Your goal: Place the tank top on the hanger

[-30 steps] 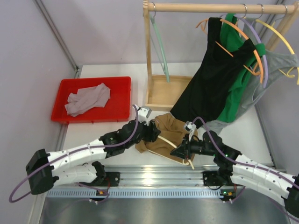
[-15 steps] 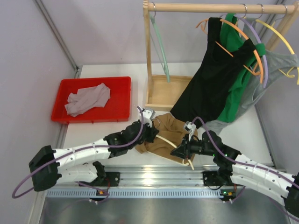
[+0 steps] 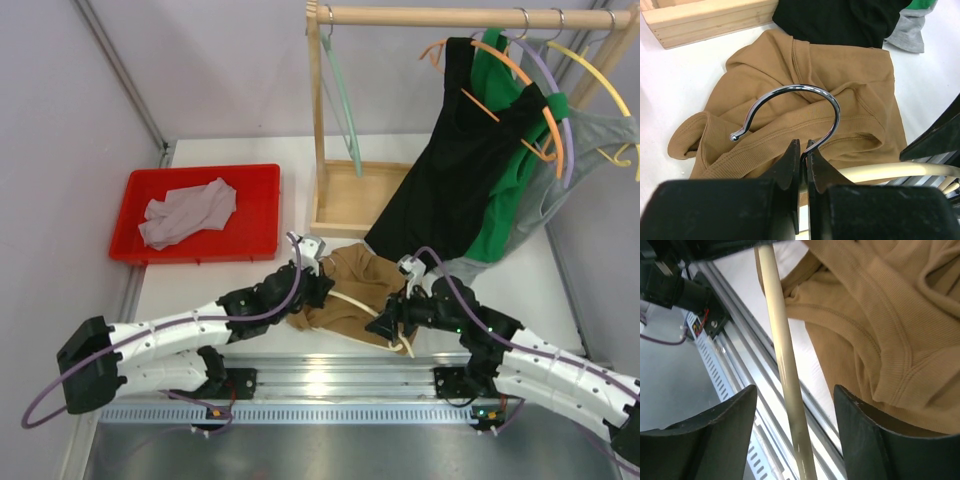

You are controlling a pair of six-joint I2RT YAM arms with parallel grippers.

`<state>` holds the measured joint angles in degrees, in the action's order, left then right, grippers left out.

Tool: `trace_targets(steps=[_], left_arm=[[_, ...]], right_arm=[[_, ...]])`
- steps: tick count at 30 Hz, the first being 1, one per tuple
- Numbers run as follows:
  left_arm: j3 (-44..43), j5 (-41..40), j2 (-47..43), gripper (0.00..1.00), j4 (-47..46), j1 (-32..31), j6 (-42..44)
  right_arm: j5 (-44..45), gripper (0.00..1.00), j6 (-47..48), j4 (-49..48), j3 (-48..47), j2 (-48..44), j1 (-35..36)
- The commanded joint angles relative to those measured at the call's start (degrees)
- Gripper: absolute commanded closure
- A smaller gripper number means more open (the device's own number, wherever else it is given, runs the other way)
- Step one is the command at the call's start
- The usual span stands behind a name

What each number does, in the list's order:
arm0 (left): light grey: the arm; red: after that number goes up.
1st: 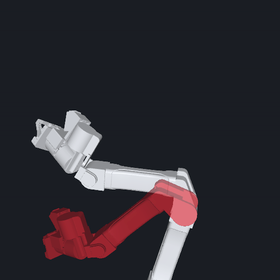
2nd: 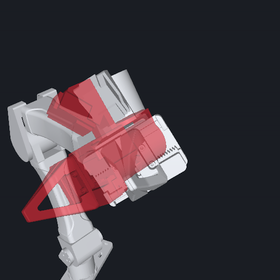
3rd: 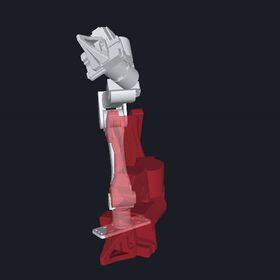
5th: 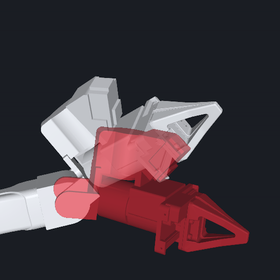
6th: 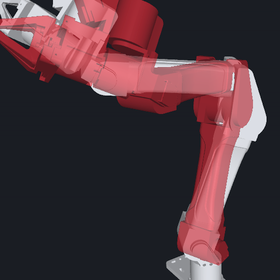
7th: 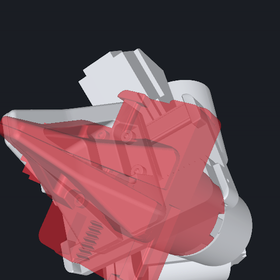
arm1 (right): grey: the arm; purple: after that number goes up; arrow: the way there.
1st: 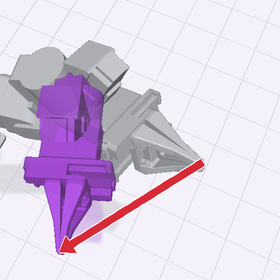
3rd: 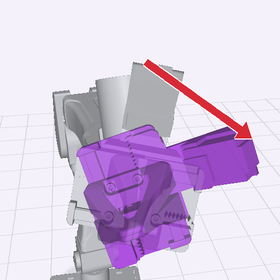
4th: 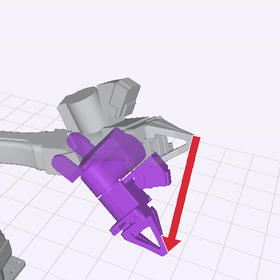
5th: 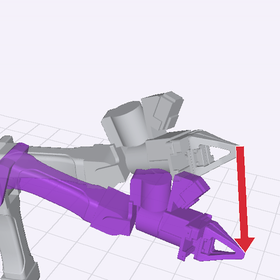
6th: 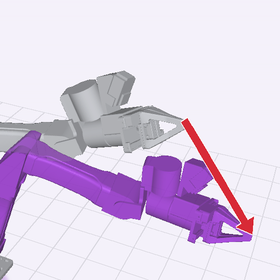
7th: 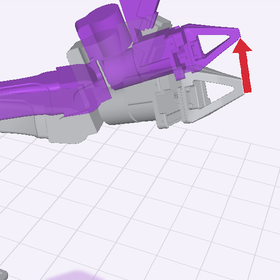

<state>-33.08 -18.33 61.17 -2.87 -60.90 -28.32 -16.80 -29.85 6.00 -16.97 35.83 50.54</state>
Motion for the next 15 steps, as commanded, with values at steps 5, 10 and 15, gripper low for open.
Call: trace_targets(steps=[5, 10, 15], left_arm=[[1.1, -0.1, -2.6, 1.0, -3.0, 0.0, 0.8], [1.9, 0.9, -3.4, 1.0, -4.1, 0.0, 1.4], [2.1, 2.8, -4.1, 1.0, -4.6, -0.1, 2.2]], right_arm=[[14.1, 0.32, -3.3, 11.6, -10.9, -5.3, 0.7], [23.0, 0.51, -5.0, 18.2, -16.4, 1.8, 0.6], [22.7, 0.62, -2.2, 20.0, -20.7, 12.5, 0.6]])
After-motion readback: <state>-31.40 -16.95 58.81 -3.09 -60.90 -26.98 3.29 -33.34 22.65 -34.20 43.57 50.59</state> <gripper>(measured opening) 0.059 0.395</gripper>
